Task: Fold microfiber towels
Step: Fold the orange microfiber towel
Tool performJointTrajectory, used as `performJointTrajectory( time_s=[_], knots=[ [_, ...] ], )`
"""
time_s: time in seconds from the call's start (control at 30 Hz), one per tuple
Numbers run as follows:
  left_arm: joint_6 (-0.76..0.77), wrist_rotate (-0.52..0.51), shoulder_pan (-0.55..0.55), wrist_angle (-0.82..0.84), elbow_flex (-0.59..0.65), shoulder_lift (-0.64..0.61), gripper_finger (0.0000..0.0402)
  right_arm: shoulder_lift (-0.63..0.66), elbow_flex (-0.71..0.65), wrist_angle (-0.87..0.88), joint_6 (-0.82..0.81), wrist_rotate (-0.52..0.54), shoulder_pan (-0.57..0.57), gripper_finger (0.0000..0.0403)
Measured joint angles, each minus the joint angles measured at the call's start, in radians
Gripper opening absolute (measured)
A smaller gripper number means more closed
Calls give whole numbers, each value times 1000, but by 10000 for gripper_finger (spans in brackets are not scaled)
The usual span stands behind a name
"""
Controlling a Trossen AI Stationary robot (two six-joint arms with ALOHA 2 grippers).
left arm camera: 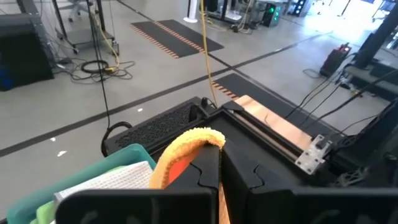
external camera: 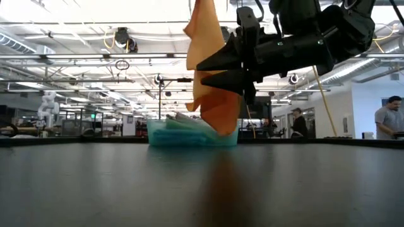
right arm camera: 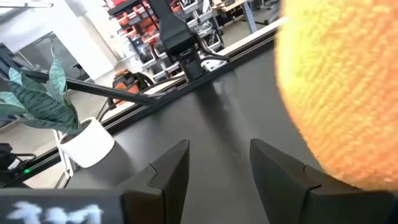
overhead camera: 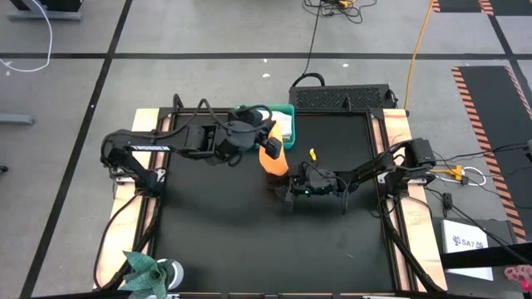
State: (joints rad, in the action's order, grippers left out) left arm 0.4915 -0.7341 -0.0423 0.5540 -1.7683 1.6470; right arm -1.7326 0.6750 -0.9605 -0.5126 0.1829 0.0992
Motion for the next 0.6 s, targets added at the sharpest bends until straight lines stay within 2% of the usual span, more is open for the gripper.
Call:
performJointTrajectory(
  time_s=[0.33, 0.6],
  knots=[
    [-1, 27, -22, -6, 0, 0, 5, 5, 0, 3, 54, 0, -14, 160],
    [-12, 27, -52, -5, 0, 0, 5, 83, 0, 10, 136, 44, -92, 160]
  ],
)
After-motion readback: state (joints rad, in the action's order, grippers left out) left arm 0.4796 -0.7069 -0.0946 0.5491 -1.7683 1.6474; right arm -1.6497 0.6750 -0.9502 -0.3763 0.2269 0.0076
